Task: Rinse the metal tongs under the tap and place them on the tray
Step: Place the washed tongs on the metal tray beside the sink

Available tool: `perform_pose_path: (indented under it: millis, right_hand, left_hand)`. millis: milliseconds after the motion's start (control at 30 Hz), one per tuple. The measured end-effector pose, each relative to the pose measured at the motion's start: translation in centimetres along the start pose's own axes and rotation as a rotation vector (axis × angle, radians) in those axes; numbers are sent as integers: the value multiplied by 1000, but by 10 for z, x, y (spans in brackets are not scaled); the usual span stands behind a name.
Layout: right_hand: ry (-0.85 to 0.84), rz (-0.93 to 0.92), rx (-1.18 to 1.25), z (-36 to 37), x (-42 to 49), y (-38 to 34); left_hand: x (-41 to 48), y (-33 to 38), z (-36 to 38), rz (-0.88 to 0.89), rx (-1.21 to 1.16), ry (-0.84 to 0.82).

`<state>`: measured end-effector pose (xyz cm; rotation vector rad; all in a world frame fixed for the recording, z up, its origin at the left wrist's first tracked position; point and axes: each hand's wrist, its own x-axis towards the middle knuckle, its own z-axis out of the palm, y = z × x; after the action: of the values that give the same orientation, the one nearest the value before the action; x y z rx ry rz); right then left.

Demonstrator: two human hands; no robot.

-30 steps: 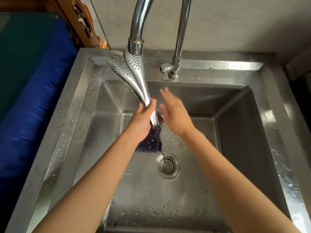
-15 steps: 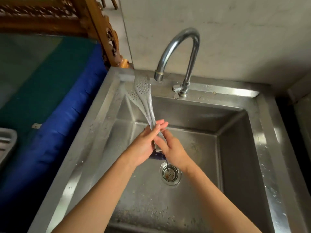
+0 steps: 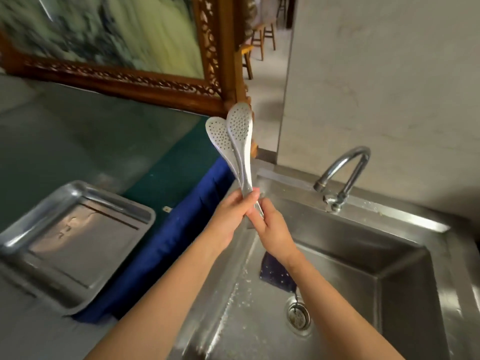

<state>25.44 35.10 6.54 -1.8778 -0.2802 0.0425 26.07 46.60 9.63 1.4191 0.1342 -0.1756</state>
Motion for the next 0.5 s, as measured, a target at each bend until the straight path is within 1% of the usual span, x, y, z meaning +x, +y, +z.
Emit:
perform_pose_path:
  millis: [133, 233, 300, 400, 500]
  right_hand:
    - [-59, -101, -83, 5, 8, -37]
    - [-75, -151, -163, 6, 8, -57]
    - [-76, -175, -247, 3, 6, -69]
    - [-80, -181, -425, -9, -1, -77]
    - [-135, -130, -605, -24, -16, -83]
  left_hand:
    - [-10, 35, -19, 79, 95, 18]
    - [-18, 46, -28, 120, 63, -3]
    - [-23, 50, -31, 117, -3, -56]
    - [-31, 44, -30, 62, -113, -172]
    - [-38, 27, -22, -24, -237, -293]
